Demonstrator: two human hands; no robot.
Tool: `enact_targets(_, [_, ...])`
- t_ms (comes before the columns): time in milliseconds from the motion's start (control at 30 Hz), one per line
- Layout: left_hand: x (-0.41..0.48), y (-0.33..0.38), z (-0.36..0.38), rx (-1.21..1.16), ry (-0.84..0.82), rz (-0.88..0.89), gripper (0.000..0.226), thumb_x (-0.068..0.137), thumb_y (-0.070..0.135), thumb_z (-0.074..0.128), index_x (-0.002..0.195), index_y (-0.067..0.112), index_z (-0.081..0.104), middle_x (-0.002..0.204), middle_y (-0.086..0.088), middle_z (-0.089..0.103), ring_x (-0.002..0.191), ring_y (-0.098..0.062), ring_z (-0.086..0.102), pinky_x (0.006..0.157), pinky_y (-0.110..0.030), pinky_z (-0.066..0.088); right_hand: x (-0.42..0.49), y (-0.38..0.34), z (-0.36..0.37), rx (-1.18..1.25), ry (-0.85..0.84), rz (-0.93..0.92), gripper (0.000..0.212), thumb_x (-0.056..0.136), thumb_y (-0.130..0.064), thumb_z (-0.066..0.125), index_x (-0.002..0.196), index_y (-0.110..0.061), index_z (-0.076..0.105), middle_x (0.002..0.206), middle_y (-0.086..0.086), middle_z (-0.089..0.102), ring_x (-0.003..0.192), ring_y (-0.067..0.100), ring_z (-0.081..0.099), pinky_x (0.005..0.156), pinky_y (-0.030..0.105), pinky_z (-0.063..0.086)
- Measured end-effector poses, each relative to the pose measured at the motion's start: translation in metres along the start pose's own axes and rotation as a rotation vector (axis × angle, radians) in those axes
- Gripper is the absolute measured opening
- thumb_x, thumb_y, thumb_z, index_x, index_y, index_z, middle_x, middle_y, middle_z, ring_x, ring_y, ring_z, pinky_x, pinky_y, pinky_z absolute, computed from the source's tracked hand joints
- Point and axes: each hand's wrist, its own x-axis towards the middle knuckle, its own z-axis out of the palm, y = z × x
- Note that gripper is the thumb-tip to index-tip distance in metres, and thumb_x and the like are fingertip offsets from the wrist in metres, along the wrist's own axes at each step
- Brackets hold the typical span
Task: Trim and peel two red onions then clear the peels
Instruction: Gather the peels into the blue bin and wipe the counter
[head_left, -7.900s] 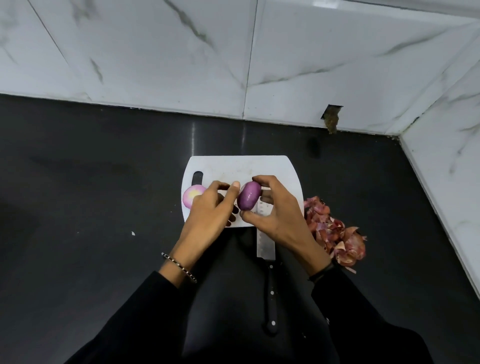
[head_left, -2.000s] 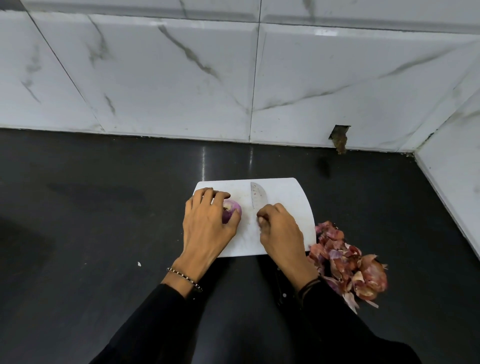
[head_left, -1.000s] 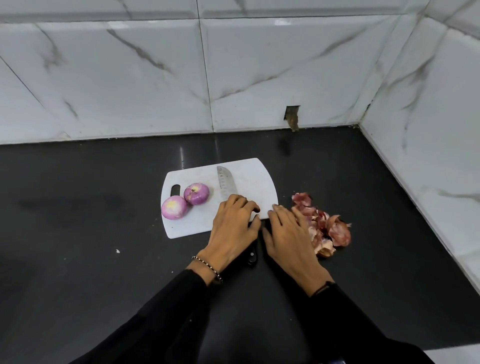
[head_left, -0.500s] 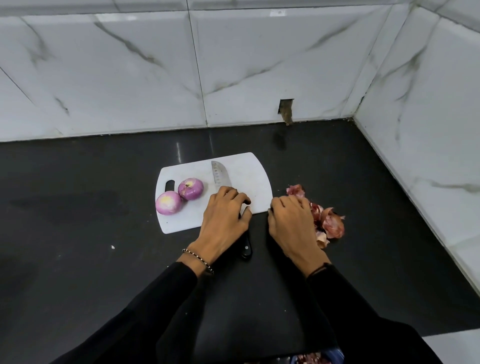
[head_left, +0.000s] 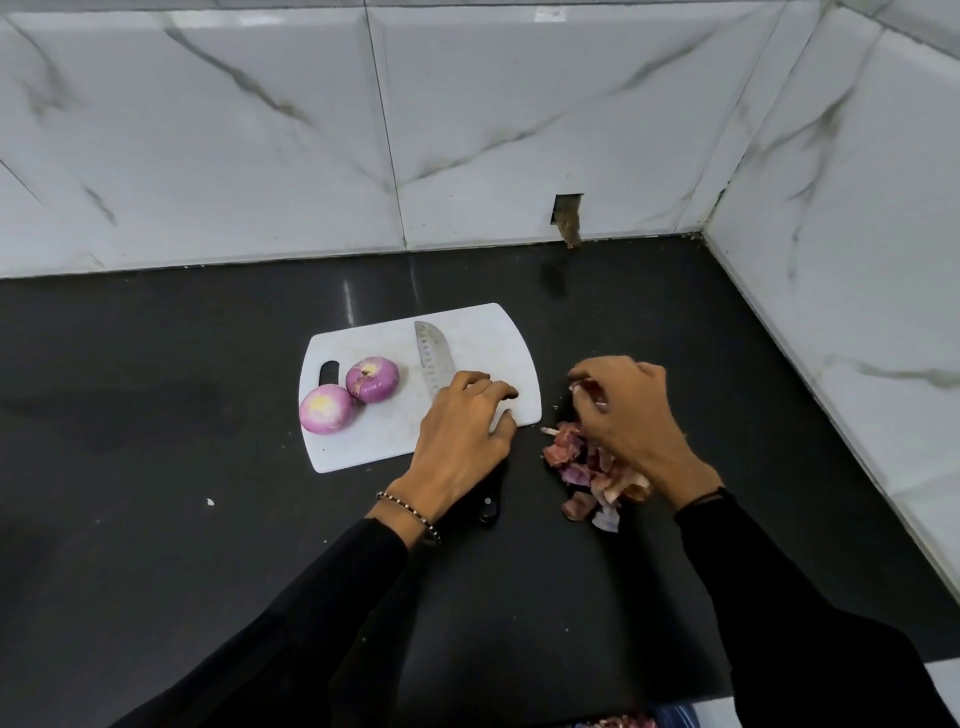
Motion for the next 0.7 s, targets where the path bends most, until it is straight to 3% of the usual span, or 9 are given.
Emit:
enact_targets(67, [0.005,0.01,0.004,-0.058,-0.05,-0.004,0.038,0.1,0.027,0.051,0.137,0.023,0.056,0.142,0.001,0.052,0.139,-0.013,0.036,0.106,-0.035,0.041,0.006,0.01,-0.008,0.1,-0.049,0.029,0.027,0.096,-0.019,0.057,0.121,-0.019,0.069,0.131,-0.003,0.065,0.133,0.015,0.051,0.116,0.042,0.03])
enact_targets(200, [0.02,0.025,0.019,-0.058,-0.163,0.027,0.054,0.104,0.03,0.043,0.155,0.019,0.03,0.16,-0.006,0.034,0.149,-0.018,0.025,0.119,-0.033,0.023,0.003,0.018,-0.015,0.24,-0.336,0.091,0.039,0.105,-0.022,0.043,0.143,-0.022,0.054,0.155,-0.004,0.043,0.148,0.01,0.027,0.117,0.023,0.017])
enact_targets(300, [0.027,0.025,0.028,0.021,-0.267,0.108,0.057,0.106,0.027,0.036,0.158,0.014,0.019,0.164,-0.009,0.026,0.154,-0.017,0.011,0.125,-0.034,0.004,-0.011,0.022,-0.016,0.304,-0.396,0.119,0.04,0.107,-0.023,0.038,0.143,-0.027,0.053,0.154,-0.011,0.042,0.144,-0.001,0.026,0.117,0.021,0.019])
enact_targets(400, [0.02,0.026,0.031,0.027,-0.307,0.175,0.05,0.106,0.022,0.032,0.155,0.014,0.029,0.163,-0.01,0.027,0.154,-0.015,0.008,0.123,-0.029,-0.005,-0.025,0.022,-0.025,0.388,-0.373,0.164,0.038,0.107,-0.022,0.038,0.137,-0.033,0.059,0.14,-0.02,0.047,0.134,-0.005,0.038,0.108,0.014,0.028])
enact_targets(467, [0.016,0.028,0.031,-0.033,-0.254,0.157,0.048,0.106,0.02,0.034,0.154,0.014,0.033,0.162,-0.01,0.029,0.154,-0.015,0.011,0.121,-0.024,-0.004,-0.033,0.024,-0.033,0.47,-0.303,0.208,0.039,0.105,-0.02,0.039,0.13,-0.037,0.064,0.136,-0.022,0.054,0.124,-0.007,0.049,0.103,0.011,0.032])
enact_targets(567, [0.016,0.03,0.032,-0.14,-0.238,0.125,0.048,0.107,0.023,0.035,0.154,0.014,0.032,0.16,-0.007,0.035,0.153,-0.015,0.015,0.121,-0.024,0.005,-0.043,0.03,-0.045,0.568,-0.211,0.31,0.037,0.104,-0.025,0.039,0.122,-0.042,0.067,0.128,-0.027,0.059,0.12,-0.008,0.051,0.103,0.022,0.038])
enact_targets(700, [0.02,0.041,0.039,-0.225,-0.277,0.057,0.052,0.108,0.042,0.031,0.155,0.021,0.032,0.161,0.001,0.032,0.152,-0.009,0.016,0.119,-0.028,0.017,-0.061,0.036,-0.054,0.491,-0.253,0.344,0.033,0.104,-0.027,0.046,0.132,-0.037,0.059,0.127,-0.022,0.056,0.122,0.003,0.051,0.093,0.015,0.037])
